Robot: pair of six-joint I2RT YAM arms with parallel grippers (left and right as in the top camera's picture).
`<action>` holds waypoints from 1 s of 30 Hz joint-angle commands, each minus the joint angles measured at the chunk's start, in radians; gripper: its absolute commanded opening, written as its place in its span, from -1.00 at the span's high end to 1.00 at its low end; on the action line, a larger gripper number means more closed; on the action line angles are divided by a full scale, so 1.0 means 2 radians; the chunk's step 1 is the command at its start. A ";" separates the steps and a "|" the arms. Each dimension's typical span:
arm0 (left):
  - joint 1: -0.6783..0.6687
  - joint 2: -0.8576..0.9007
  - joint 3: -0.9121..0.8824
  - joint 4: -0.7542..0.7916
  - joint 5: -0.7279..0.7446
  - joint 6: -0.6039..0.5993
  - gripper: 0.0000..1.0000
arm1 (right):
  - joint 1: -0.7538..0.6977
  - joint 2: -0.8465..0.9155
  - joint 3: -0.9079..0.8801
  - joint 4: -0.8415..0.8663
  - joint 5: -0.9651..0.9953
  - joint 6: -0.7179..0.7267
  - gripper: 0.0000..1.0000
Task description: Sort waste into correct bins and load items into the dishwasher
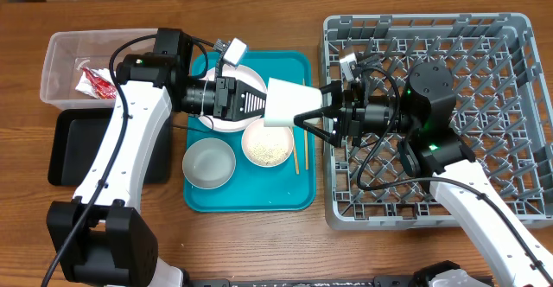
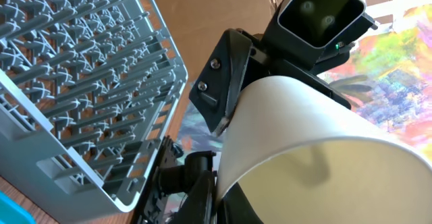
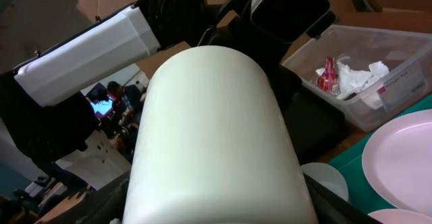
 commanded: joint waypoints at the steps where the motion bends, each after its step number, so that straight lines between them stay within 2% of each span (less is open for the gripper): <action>1: -0.004 0.005 0.009 -0.005 -0.022 0.011 0.92 | 0.008 -0.003 0.010 0.018 0.002 0.004 -0.56; 3: -0.004 0.005 0.009 -0.008 -0.022 0.011 0.92 | 0.008 -0.003 0.010 0.019 0.005 0.004 -0.62; 5: -0.004 0.005 0.009 -0.009 -0.022 0.011 0.92 | 0.008 -0.003 0.010 0.019 0.007 0.004 -0.59; 9: -0.004 0.005 0.009 -0.010 -0.023 0.011 0.92 | 0.008 -0.003 0.010 0.019 0.007 0.004 -0.24; 10: -0.004 0.005 0.009 -0.010 -0.022 0.011 0.92 | 0.008 -0.003 0.010 0.019 0.007 0.004 -0.22; 13: -0.004 0.005 0.009 -0.010 -0.026 0.011 0.49 | 0.007 -0.003 0.010 0.019 0.007 0.004 -0.17; 14: -0.004 0.005 0.009 -0.010 -0.031 0.011 0.27 | 0.004 -0.003 0.010 0.019 0.007 0.004 -0.11; 16: 0.004 0.005 0.009 -0.007 -0.032 0.011 0.03 | -0.007 -0.003 0.010 0.010 0.007 0.010 -0.05; 17: 0.010 0.005 0.009 -0.004 -0.032 0.011 0.00 | -0.014 -0.003 0.010 0.002 0.007 0.015 -0.05; 20: 0.045 0.005 0.009 0.014 -0.047 0.011 0.02 | -0.047 -0.008 0.010 -0.076 0.022 0.017 -0.04; 22: 0.083 0.005 0.010 0.035 -0.097 0.010 0.07 | -0.065 -0.025 0.010 -0.168 0.071 -0.012 -0.04; 24: 0.099 0.005 0.010 0.054 -0.135 0.004 0.09 | -0.068 -0.045 0.010 -0.226 0.117 -0.027 -0.04; 28: 0.105 0.004 0.019 0.093 -0.242 -0.035 0.15 | -0.057 -0.110 0.010 -0.367 0.262 -0.036 -0.04; 30: 0.102 0.004 0.041 0.092 -0.288 -0.035 0.18 | -0.041 -0.138 0.018 -0.439 0.332 -0.034 -0.04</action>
